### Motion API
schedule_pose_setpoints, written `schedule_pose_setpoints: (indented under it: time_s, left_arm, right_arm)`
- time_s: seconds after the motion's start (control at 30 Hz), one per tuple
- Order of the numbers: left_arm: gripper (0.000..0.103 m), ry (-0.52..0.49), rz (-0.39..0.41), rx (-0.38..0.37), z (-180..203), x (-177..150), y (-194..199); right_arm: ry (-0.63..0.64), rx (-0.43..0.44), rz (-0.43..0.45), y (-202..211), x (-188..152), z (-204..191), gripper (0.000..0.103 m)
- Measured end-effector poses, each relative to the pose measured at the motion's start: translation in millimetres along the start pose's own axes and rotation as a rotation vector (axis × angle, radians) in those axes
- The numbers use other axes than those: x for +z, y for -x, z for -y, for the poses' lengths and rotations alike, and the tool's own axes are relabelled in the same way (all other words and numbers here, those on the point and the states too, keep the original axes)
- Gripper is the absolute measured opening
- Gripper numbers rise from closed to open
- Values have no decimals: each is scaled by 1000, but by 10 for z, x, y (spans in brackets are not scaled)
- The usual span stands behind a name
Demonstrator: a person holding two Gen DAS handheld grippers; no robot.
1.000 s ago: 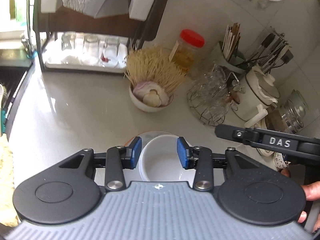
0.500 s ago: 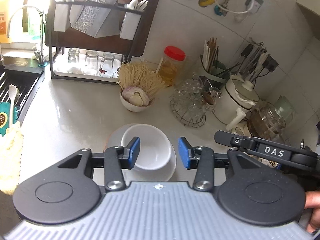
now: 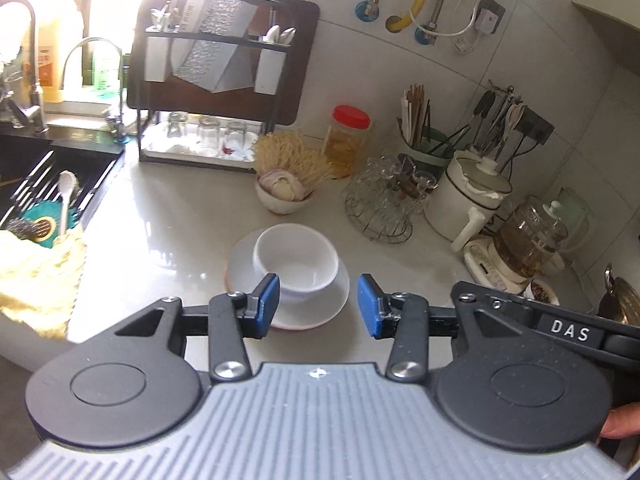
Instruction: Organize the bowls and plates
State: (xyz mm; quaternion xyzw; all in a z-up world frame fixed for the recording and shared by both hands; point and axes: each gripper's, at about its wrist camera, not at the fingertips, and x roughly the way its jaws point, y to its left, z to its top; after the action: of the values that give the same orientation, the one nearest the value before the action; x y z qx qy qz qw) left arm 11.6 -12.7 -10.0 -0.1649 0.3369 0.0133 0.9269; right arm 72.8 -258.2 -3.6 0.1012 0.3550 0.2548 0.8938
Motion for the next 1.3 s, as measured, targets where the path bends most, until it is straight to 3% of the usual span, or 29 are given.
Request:
schedule_pose_setpoints:
  time_s: [0.37, 0.53, 0.57, 0.63, 0.67, 0.9, 1.0, 1.03, 1.3]
  left_arm:
    - [49, -7, -17, 45, 35, -443, 389]
    - [55, -1, -25, 52, 41, -580, 446]
    - [55, -1, -26, 54, 45, -601, 451]
    - [62, 0, -34, 56, 62, -635, 448]
    - [65, -1, -36, 55, 63, -647, 443]
    - [87, 0, -41, 88, 48, -723, 410]
    - [94, -6, -36, 85, 55, -724, 434]
    - [97, -10, -31, 79, 61, -723, 447]
    - [100, -47, -30, 97, 124, -701, 462]
  right_arm:
    - [29, -27, 24, 317, -351, -72, 46]
    - [41, -47, 22, 385, -441, -60, 46]
    - [45, -51, 24, 402, -454, -54, 49]
    - [47, -58, 34, 433, -474, -36, 78]
    - [47, -60, 43, 453, -482, -22, 83]
    - [73, -65, 43, 484, -523, 41, 86]
    - [76, -77, 42, 479, -521, 42, 103]
    - [76, -90, 43, 481, -518, 41, 103]
    - [76, -90, 55, 511, -510, 24, 103]
